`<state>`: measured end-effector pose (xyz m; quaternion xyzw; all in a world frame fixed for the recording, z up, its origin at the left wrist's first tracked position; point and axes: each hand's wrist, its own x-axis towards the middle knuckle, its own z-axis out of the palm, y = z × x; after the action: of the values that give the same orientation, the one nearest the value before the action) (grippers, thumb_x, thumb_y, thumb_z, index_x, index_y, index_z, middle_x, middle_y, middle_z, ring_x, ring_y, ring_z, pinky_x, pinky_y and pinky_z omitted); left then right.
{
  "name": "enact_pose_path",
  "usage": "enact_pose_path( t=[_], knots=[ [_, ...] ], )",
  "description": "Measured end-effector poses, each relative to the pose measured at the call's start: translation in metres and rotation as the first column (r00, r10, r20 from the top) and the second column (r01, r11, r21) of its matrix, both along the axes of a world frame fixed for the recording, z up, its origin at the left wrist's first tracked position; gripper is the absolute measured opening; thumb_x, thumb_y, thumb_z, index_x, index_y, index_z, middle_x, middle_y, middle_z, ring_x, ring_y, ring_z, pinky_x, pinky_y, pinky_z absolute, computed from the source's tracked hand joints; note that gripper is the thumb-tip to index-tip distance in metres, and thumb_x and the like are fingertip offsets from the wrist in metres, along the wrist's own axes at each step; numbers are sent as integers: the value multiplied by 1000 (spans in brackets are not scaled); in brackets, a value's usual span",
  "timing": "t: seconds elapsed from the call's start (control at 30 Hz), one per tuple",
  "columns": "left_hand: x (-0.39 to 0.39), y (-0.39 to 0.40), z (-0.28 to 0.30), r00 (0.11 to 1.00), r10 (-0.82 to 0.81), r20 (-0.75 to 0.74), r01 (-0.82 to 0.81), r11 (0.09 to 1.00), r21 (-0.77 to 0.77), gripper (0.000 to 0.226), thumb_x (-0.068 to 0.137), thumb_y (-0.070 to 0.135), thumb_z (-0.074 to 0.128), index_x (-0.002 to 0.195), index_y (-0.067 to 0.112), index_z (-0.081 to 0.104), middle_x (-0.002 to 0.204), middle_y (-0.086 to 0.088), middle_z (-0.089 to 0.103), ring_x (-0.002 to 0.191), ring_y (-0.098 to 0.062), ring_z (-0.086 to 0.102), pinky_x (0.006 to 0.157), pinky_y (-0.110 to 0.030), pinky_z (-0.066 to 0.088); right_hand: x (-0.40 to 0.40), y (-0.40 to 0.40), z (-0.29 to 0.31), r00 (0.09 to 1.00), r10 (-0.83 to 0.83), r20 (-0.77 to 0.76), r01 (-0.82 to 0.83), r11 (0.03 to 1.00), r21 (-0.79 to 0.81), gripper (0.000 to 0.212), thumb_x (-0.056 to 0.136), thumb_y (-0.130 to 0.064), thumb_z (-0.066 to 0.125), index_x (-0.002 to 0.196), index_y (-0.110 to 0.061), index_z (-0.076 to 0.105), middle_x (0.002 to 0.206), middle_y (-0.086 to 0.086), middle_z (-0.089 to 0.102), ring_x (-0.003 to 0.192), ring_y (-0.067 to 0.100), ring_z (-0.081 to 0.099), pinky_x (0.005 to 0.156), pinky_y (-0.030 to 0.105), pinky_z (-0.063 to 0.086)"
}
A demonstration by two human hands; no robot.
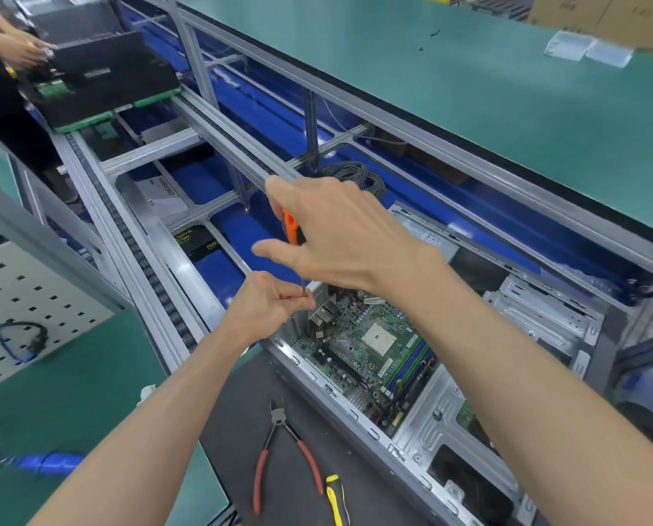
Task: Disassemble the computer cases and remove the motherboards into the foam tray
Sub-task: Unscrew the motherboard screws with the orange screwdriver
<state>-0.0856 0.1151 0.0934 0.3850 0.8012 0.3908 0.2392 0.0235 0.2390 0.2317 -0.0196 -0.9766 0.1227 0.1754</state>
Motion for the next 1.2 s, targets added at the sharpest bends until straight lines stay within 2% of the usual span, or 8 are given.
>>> enact_pose_path(
  t=[0.1, 0.17, 0.27, 0.43, 0.63, 0.83, 1.07, 1.2],
  knots=[
    [1, 4, 1, 1000, 2, -1, -2, 1000, -12, 33, 84, 19, 79, 79, 51, 73, 80, -13, 76, 75, -36, 67, 84, -47, 56, -7, -2, -1, 997, -72, -23, 75, 987, 143, 32, 95, -43, 56, 91, -21, 33, 71, -1, 41, 73, 33, 50, 59, 40, 37],
    [2, 4, 1, 999, -32, -13, 32, 999, -20, 35, 84, 19, 79, 71, 51, 74, 78, -18, 74, 62, -28, 55, 73, -46, 54, -5, 1, 4, 999, 37, 40, -38, 999, 23, 14, 86, -19, 58, 93, -17, 46, 75, -2, 51, 78, 27, 53, 65, 42, 45],
    [1, 2, 1, 998, -49, -27, 49, 998, -27, 30, 84, 19, 79, 68, 44, 75, 76, -20, 72, 61, -33, 51, 65, -41, 49, 3, 7, 12, 976, 167, 143, -124, 955, -270, 37, 69, -8, 56, 103, -21, 53, 76, -5, 61, 73, 15, 55, 64, 38, 48],
    [1, 3, 1, 998, -57, -27, 55, 997, -59, 19, 84, 18, 79, 72, 34, 77, 62, -17, 66, 41, -10, 31, 46, -18, 30, 1, -1, 9, 989, -137, 60, 129, 985, 116, 37, 95, -56, 51, 88, -22, 38, 69, -5, 34, 66, 25, 38, 59, 36, 29],
    [2, 7, 3, 996, -84, -7, 83, 994, -77, 24, 83, 18, 80, 69, 38, 76, 80, -15, 73, 59, -16, 44, 59, -38, 44, 6, 7, 19, 976, 119, 180, -104, 991, -88, 23, 73, -11, 58, 95, -19, 59, 82, -5, 57, 75, 12, 53, 63, 31, 43],
    [1, 9, 0, 998, -64, -3, 64, 995, -82, 38, 82, 25, 81, 59, 53, 71, 59, -9, 64, 46, -10, 31, 47, -22, 31, 6, -2, 13, 979, -173, 107, 153, 973, 174, 38, 92, -57, 55, 94, -20, 49, 71, -3, 28, 74, 26, 38, 63, 38, 30],
    [0, 7, 0, 995, -101, 10, 102, 990, -97, 24, 81, 23, 82, 68, 43, 76, 80, -8, 75, 56, -15, 40, 56, -39, 44, 10, 8, 18, 966, 141, 216, -138, 990, -27, 24, 74, -8, 62, 92, -23, 58, 93, -7, 53, 79, 13, 54, 65, 35, 46],
    [-2, 8, 0, 996, -85, 9, 85, 991, -102, 23, 82, 23, 82, 67, 40, 76, 76, -3, 75, 62, -26, 58, 69, -41, 53, 14, 3, 11, 995, -18, 103, 12, 998, 63, 27, 87, -45, 60, 90, -24, 45, 78, -5, 40, 69, 22, 48, 57, 33, 31]
  ],
)
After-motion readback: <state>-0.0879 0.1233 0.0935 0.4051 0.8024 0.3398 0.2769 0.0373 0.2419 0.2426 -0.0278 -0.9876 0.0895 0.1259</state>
